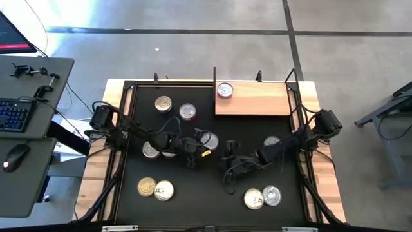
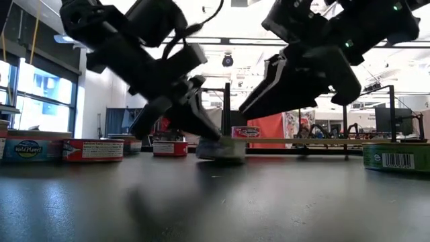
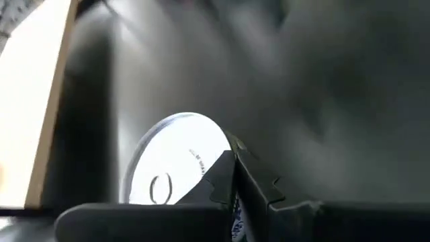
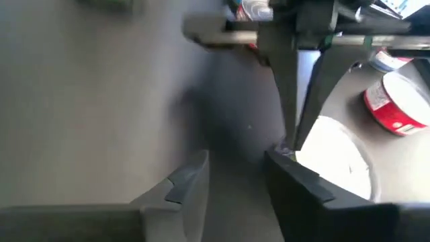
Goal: Stack canned seafood by type on shelf
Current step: Put the green tuna can on the shelf
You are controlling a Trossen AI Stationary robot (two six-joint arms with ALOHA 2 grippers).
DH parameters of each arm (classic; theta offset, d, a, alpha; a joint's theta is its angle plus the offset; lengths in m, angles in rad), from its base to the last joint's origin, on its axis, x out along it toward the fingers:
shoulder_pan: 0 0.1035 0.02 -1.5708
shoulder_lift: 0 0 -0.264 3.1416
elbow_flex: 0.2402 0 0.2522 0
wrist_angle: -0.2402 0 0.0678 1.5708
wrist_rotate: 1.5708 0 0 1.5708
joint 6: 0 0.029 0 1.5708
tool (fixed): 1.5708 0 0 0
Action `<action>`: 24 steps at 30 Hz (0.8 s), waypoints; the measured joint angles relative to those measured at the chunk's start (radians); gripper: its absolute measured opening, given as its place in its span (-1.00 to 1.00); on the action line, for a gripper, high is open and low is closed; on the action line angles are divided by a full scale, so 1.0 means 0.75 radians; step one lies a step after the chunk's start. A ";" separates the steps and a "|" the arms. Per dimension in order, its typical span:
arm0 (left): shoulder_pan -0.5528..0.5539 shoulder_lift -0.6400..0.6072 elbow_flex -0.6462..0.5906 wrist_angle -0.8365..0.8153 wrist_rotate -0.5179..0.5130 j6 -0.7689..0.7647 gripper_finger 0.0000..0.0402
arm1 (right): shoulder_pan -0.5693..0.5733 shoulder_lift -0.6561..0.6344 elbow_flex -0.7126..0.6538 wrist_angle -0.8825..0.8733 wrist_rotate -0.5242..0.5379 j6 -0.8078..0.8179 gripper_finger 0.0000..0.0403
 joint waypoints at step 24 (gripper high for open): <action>-0.032 -0.001 0.115 -0.013 -0.023 -0.140 -1.00 | -0.041 0.158 0.020 0.002 0.395 -0.318 0.16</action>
